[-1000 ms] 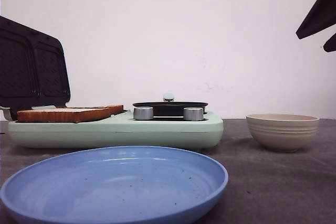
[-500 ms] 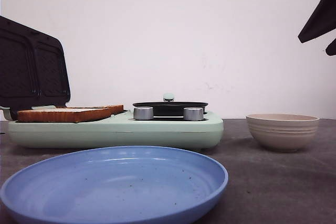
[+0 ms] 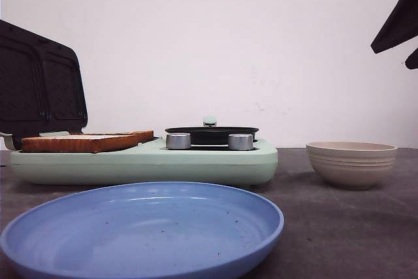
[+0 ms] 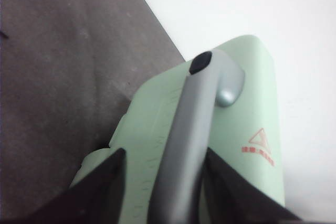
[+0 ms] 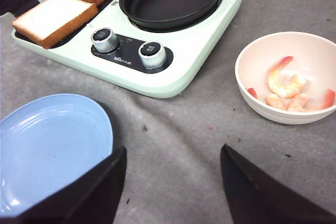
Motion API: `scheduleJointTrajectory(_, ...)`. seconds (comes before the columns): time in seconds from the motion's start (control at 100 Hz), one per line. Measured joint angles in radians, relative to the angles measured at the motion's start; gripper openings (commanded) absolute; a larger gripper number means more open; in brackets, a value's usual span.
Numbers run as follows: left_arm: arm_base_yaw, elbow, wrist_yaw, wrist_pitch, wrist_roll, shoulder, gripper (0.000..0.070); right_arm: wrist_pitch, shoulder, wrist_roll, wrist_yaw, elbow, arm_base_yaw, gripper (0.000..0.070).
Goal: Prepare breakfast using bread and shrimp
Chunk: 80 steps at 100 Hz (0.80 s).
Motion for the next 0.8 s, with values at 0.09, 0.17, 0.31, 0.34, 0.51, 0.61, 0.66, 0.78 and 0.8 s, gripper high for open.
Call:
scheduleJointTrajectory(0.09,-0.005,0.006,0.002,0.003,0.001,0.0,0.0011,0.0,0.0,0.0,0.0,0.0,0.0,0.034)
scheduleJointTrajectory(0.17,-0.011,0.009,0.001,0.005,0.002,-0.001,0.0012,0.0,0.0,0.0,0.0,0.0,0.0,0.034)
scheduleJointTrajectory(0.31,-0.021,0.009,-0.002,0.004,0.01,-0.002,0.0011,0.0,0.0,0.0,0.0,0.0,0.0,0.034)
scheduleJointTrajectory(0.34,-0.024,0.009,-0.003,0.005,0.012,-0.003,0.0011,0.0,0.0,0.0,0.0,0.0,0.0,0.034)
scheduleJointTrajectory(0.51,-0.053,0.011,-0.026,0.005,0.027,-0.009,0.0011,0.0,0.0,0.0,0.0,0.0,0.0,0.034)
scheduleJointTrajectory(0.61,-0.084,0.016,-0.03,0.003,0.047,-0.013,0.0011,0.0,0.0,0.0,0.0,0.0,0.0,0.034)
scheduleJointTrajectory(0.66,-0.108,0.022,-0.042,-0.005,0.06,-0.016,0.0011,0.0,0.0,0.0,0.0,0.0,0.0,0.034)
scheduleJointTrajectory(0.78,-0.18,0.031,-0.078,-0.029,0.101,-0.027,0.0011,0.0,0.0,0.0,0.0,0.0,0.0,0.034)
scheduleJointTrajectory(0.8,-0.193,0.034,-0.083,-0.035,0.109,-0.027,0.0011,0.0,0.0,0.0,0.0,0.0,0.0,0.034)
